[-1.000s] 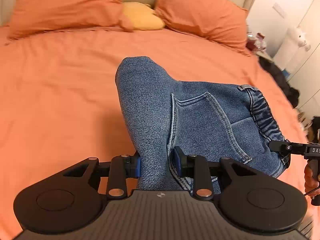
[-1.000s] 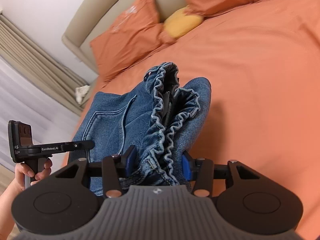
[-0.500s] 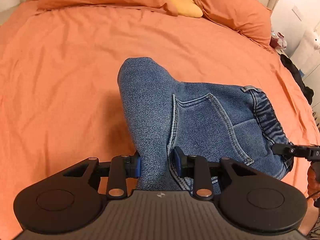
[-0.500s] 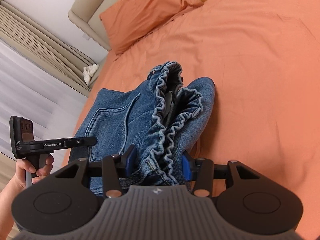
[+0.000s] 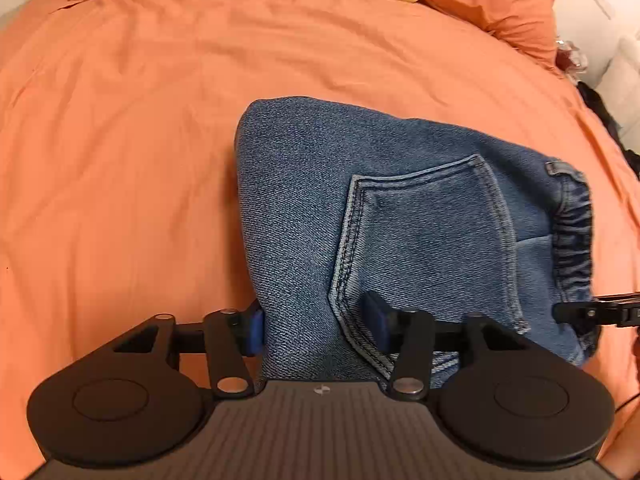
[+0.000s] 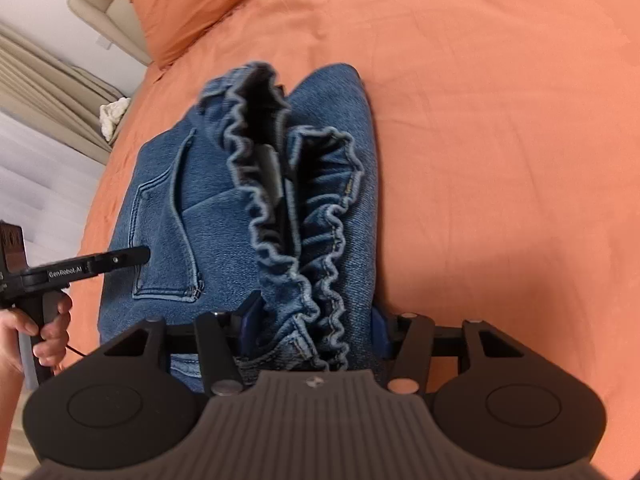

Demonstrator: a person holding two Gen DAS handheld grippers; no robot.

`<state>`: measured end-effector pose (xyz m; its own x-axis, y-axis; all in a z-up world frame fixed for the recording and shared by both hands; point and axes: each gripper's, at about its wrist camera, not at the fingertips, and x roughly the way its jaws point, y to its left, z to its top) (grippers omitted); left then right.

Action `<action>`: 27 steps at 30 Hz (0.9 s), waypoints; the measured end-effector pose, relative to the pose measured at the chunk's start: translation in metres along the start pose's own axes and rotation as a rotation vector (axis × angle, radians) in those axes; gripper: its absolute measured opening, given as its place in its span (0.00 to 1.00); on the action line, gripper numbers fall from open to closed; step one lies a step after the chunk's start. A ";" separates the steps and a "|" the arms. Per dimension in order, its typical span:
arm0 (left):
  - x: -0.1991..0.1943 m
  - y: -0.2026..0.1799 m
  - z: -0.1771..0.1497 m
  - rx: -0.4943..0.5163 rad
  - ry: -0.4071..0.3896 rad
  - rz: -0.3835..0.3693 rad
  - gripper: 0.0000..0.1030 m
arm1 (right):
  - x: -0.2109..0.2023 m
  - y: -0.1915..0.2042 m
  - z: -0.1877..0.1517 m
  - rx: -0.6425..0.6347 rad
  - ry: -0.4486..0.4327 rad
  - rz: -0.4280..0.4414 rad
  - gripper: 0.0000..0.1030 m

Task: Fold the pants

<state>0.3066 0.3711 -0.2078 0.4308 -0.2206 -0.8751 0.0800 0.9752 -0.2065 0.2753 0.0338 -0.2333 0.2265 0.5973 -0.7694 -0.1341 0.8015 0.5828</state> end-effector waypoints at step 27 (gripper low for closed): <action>-0.316 -0.139 -0.011 0.288 -0.311 0.358 0.70 | -0.219 0.166 -0.080 -0.630 -0.444 -0.189 0.85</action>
<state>0.1493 0.3046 0.0921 0.7175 0.0993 -0.6895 0.1033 0.9637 0.2462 0.1260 0.0382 0.0104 0.6455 0.4886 -0.5870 -0.5455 0.8329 0.0934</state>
